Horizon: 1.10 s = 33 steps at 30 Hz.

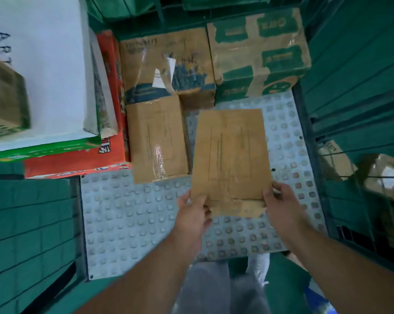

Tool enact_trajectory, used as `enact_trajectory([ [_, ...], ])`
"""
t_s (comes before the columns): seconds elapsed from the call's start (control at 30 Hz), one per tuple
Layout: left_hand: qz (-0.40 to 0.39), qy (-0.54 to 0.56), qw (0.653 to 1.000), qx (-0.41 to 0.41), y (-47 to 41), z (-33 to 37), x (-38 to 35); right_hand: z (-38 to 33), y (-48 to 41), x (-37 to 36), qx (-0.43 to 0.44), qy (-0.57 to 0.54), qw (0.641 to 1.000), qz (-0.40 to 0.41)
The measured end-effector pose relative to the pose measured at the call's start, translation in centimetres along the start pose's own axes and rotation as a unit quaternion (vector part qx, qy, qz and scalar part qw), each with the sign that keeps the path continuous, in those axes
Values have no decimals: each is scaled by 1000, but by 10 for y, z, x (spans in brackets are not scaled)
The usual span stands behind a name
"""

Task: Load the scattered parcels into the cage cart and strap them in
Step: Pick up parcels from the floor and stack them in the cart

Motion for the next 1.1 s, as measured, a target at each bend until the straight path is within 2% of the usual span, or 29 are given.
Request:
enact_trajectory([
  [0.1, 21, 51, 998, 18, -61, 12, 12, -15, -50, -28, 2, -6, 1000, -27],
  [0.23, 49, 148, 987, 39, -119, 13, 14, -28, -96, -55, -84, -88, 988, -91],
  [0.37, 71, 147, 984, 71, -159, 8, 17, -27, -128, -66, -148, -33, 982, -111],
  [0.5, 72, 185, 976, 93, -183, 16, 19, -28, -150, -73, -131, -1, 984, -120],
  [0.7, 19, 269, 957, 103, -193, 49, 28, -27, -153, -81, -118, 51, 977, -168],
  [0.77, -18, 266, 958, 111, -189, 53, 34, -21, -140, -86, -93, 23, 977, -188],
  [0.83, -29, 196, 973, 117, -183, 51, 43, -14, -125, -92, -83, 4, 978, -193],
  [0.93, -13, -47, 989, 140, -156, 40, 43, 21, -92, -103, -124, 29, 975, -181],
  [1.03, -25, -248, 954, 170, -112, 16, 31, 68, -29, -106, -182, 69, 953, -234],
  [1.1, -52, -345, 921, 170, -83, -3, 26, 84, 20, -96, -204, 5, 942, -265],
])
Point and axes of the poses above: each hand's wrist, its own y-axis away from the middle knuckle, its own x-axis out of the back of the hand, z = x × y, the point moved 4 cm from there along -y, towards the middle knuckle, and after that the axes turned 10 degrees about -z, right-handed, at the moved point
